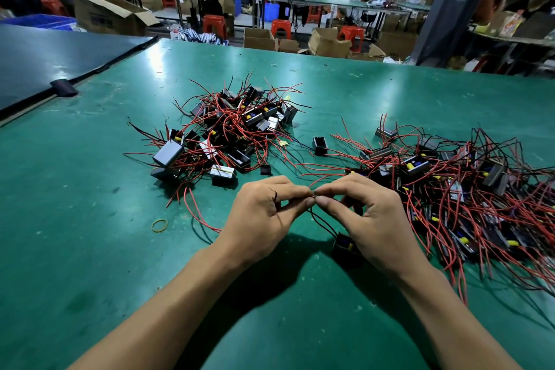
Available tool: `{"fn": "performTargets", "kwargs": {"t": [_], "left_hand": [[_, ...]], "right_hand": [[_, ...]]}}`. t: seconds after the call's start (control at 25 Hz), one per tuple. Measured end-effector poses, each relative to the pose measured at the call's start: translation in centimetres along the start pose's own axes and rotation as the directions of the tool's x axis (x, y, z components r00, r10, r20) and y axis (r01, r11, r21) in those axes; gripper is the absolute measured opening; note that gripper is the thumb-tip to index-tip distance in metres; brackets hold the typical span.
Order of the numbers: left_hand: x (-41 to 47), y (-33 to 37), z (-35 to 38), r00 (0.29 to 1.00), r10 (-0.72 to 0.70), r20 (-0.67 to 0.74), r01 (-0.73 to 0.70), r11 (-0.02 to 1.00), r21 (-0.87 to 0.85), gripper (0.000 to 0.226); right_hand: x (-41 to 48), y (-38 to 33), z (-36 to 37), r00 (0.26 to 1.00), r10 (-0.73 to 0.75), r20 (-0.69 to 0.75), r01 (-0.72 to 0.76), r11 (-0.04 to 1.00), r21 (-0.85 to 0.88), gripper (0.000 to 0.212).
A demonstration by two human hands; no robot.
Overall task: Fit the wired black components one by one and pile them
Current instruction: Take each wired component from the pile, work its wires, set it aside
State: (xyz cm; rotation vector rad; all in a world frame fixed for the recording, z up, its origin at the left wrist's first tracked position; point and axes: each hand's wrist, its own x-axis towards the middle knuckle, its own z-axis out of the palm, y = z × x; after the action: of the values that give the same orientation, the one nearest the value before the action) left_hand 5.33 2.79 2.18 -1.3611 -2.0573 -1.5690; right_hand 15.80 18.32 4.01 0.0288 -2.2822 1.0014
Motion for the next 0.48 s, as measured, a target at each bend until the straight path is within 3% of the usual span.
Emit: {"fn": "performTargets", "kwargs": {"t": [0.12,0.28,0.4,0.48], "left_hand": [[-0.04,0.06,0.00,1.000,0.022,-0.014,-0.021,0.999,0.033,0.008],[-0.13,-0.01,0.02,0.999,0.051,-0.010,-0.050,0.994,0.096,0.008],[-0.20,0.08,0.14,0.998,0.065,0.009,-0.066,0.991,0.118,0.009],[-0.19,-0.03,0.14,0.999,0.050,-0.005,-0.049,0.992,0.116,0.009]], "right_hand": [[0.02,-0.27,-0.17,0.991,0.122,0.050,-0.123,0.992,0.024,0.004],[-0.05,-0.78,0.21,0.969,0.231,0.091,-0.234,0.972,0.027,0.014],[0.22,-0.76,0.19,0.924,0.356,0.137,-0.373,0.920,0.123,0.020],[0.15,-0.65,-0.05,0.931,0.331,0.153,-0.348,0.932,0.099,0.017]]}}
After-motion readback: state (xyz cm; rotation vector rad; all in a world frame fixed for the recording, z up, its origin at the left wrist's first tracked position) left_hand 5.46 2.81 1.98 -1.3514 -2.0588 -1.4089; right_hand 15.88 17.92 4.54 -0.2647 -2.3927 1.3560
